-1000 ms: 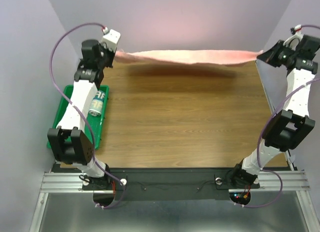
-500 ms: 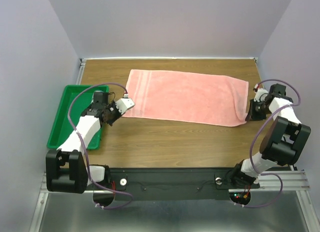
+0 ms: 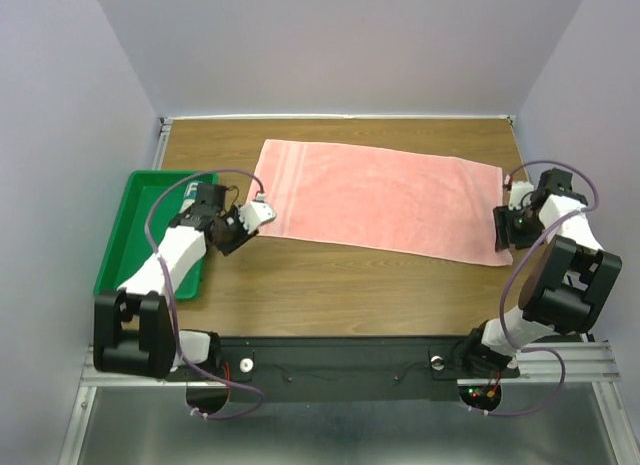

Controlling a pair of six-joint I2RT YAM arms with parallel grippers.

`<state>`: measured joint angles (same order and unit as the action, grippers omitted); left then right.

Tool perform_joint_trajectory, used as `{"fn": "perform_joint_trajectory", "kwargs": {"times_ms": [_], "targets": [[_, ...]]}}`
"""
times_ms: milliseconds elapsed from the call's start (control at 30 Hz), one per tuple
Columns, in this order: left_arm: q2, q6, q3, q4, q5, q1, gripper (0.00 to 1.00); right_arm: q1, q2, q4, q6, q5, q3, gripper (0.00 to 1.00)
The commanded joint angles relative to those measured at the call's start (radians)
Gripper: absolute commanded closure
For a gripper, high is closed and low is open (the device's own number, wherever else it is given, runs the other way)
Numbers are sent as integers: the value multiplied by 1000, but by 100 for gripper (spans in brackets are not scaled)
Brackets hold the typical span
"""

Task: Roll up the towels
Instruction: Flatten the towel

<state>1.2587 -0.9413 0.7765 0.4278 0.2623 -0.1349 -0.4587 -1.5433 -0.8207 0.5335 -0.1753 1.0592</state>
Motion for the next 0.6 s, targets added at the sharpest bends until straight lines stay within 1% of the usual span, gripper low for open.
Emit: {"fn": "perform_joint_trajectory", "kwargs": {"times_ms": [0,33,67,133,167,233,267,333,433,533,567], "targets": [[125,151,156,-78,-8,-19,55,-9,8,-8,-33,-18,171,40],[151,165,179,-86,-12,-23,55,-9,2,-9,-39,-32,195,40],[204,179,200,-104,-17,-34,55,-9,-8,-12,-46,-71,234,43],[257,219,256,-121,-27,-45,56,-5,-47,-18,-56,-133,268,47],[318,231,273,-127,-38,-60,61,-3,-67,-21,-64,-150,281,53],[370,252,322,-135,-51,-71,66,12,-109,-34,-82,-171,321,58],[411,260,342,-147,-54,-83,70,18,-145,-40,-83,-197,327,63],[447,274,357,-161,-78,-95,73,46,-176,-43,-93,-213,326,67],[516,282,379,-152,-116,-112,80,92,-212,-41,-92,-222,296,68],[516,266,345,-139,-150,-115,84,112,-254,-32,-66,-199,265,68],[504,250,311,-132,-162,-115,86,112,-280,-28,-50,-191,259,69]]}}
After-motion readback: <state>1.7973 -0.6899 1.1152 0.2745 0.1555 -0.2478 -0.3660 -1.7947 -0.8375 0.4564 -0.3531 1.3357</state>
